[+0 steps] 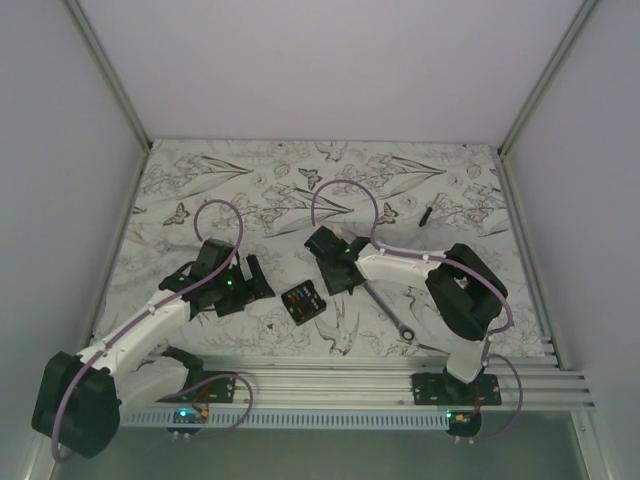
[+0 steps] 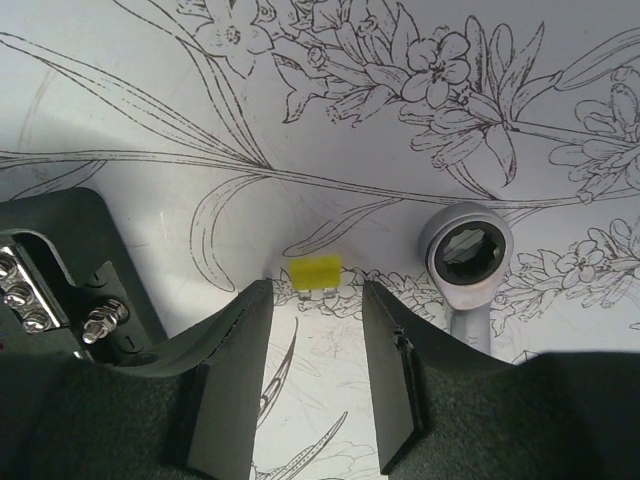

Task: Snap on the fuse box
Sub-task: Pick up the fuse from the center of the board.

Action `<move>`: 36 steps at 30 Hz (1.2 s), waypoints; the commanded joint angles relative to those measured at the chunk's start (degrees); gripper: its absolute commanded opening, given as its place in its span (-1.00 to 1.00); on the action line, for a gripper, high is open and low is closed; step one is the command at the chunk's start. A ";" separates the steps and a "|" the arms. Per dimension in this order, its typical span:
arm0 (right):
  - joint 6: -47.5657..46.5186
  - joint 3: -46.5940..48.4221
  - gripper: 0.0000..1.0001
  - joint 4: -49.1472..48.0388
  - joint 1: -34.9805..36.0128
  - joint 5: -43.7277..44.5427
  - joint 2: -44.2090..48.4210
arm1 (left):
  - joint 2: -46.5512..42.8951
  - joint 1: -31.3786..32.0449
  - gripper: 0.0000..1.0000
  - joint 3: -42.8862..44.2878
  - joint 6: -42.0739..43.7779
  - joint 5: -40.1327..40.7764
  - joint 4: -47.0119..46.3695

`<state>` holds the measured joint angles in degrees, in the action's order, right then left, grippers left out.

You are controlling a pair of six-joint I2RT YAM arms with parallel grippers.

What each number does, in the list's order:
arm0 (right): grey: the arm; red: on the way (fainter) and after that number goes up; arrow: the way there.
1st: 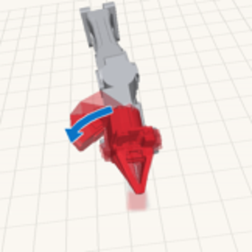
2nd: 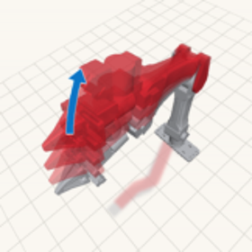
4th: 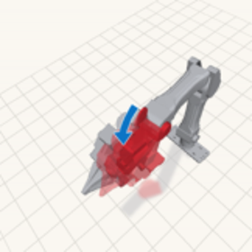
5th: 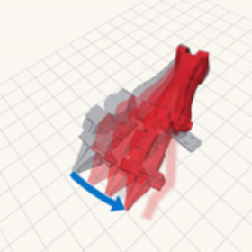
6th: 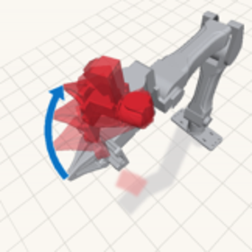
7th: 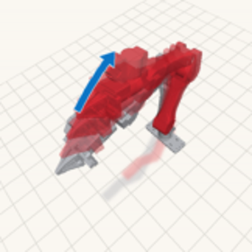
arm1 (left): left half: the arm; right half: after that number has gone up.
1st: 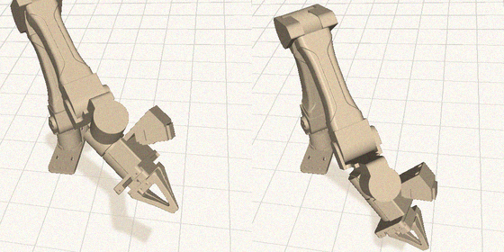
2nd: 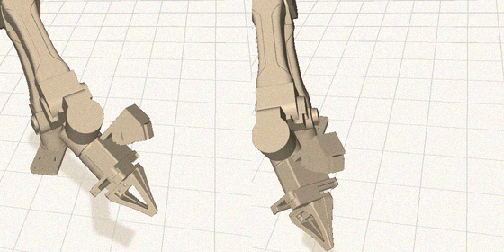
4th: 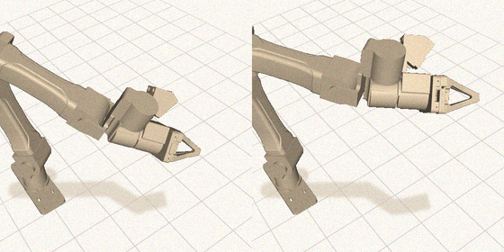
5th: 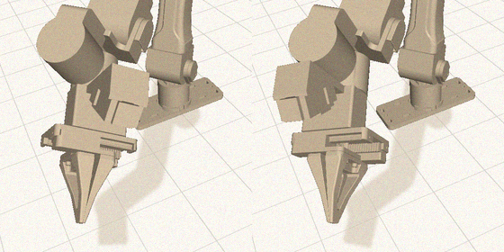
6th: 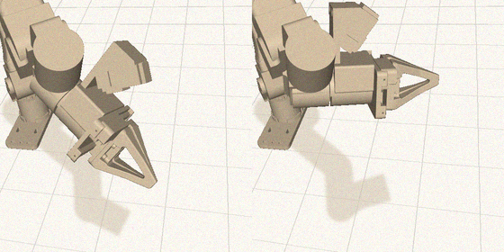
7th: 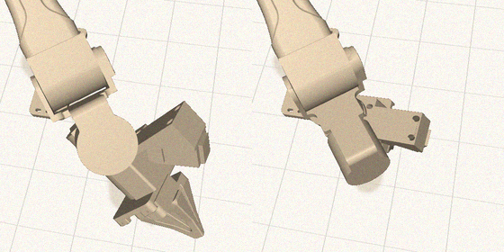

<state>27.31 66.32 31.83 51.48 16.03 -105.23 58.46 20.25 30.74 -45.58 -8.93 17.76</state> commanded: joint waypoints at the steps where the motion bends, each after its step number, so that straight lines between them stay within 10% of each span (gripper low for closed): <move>1: 1.28 0.99 -0.05 -1.56 -0.93 -2.09 0.57 | -0.27 -0.27 0.99 0.64 -0.32 -0.55 -0.18; 36: -2.32 1.26 -0.33 -2.00 -4.10 -5.91 -4.35 | 0.17 -0.24 1.00 0.64 -0.21 -1.07 -0.44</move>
<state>25.85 67.59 30.11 48.27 9.91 -106.61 58.50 20.25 30.72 -45.58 -9.19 17.58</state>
